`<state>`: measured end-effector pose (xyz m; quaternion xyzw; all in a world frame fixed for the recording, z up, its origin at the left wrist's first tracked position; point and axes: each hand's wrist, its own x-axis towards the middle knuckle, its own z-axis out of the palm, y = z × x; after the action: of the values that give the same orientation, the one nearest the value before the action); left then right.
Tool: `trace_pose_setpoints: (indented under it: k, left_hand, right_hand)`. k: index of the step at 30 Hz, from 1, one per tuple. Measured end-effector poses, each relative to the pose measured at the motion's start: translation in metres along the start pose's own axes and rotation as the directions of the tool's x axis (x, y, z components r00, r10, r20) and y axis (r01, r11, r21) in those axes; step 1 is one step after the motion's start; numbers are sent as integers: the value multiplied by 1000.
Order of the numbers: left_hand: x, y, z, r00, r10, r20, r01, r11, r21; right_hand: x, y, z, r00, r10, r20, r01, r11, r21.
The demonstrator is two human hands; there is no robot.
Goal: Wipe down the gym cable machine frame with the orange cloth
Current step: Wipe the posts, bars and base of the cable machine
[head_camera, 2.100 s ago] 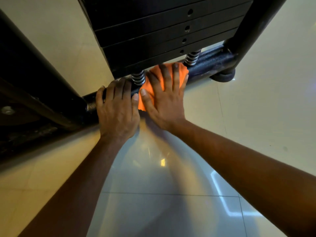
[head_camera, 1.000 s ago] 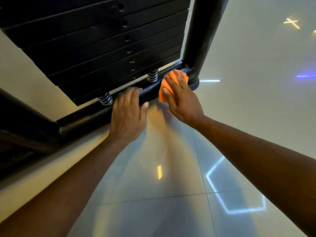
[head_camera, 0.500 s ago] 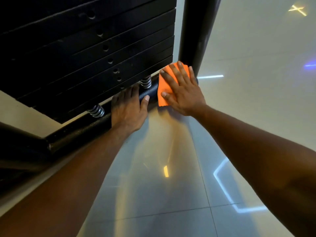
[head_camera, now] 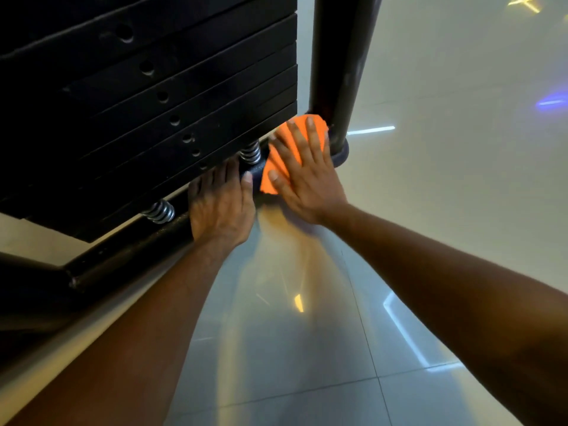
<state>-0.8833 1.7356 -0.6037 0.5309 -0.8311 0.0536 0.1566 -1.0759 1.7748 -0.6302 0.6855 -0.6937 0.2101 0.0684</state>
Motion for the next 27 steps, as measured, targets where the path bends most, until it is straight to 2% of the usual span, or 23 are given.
trace_pose_setpoints:
  k: [2,4,6,8,12,15,19,21,24,27]
  left_hand:
    - [0,0,0,1000,9,-4,-9,1000,-9]
    - [0,-2,0,1000,10,4,-10,1000,-3]
    - [0,-3,-2,1000,16,12,-16,1000,-5]
    - [0,-4,-3,999,29,38,-28,999,-18]
    - [1,-3,-1,1000,21,16,-20,999,-26]
    - [0,-3,1,1000,25,-8,-25,999,-33]
    - [2,-5,0,1000,17,1,-17,999,-49]
    - [2,-5,-1,1000,11,11,-11,998,-60]
    - [2,-5,-1,1000,8,23,-7,997,-76]
    - [-1,-6,-2,1000,28,9,-27,998,-64]
  right_hand:
    - [-4,-8,4,997,-76,29,76,997,14]
    - [3,14,-3,987,-160,34,161,987,-28]
    - [13,42,-13,982,-184,54,188,978,-92]
    - [12,58,-17,988,-150,45,154,982,-109]
    - [2,9,-7,999,29,13,-29,1000,-6]
    - [6,-6,-6,995,-86,55,85,996,8]
    - [27,39,-30,962,-235,141,241,970,-30]
    - [31,53,-36,974,-184,135,193,980,-52]
    - [20,26,-21,998,-59,30,61,997,-54]
    - [-5,4,-1,995,-84,47,87,993,-76]
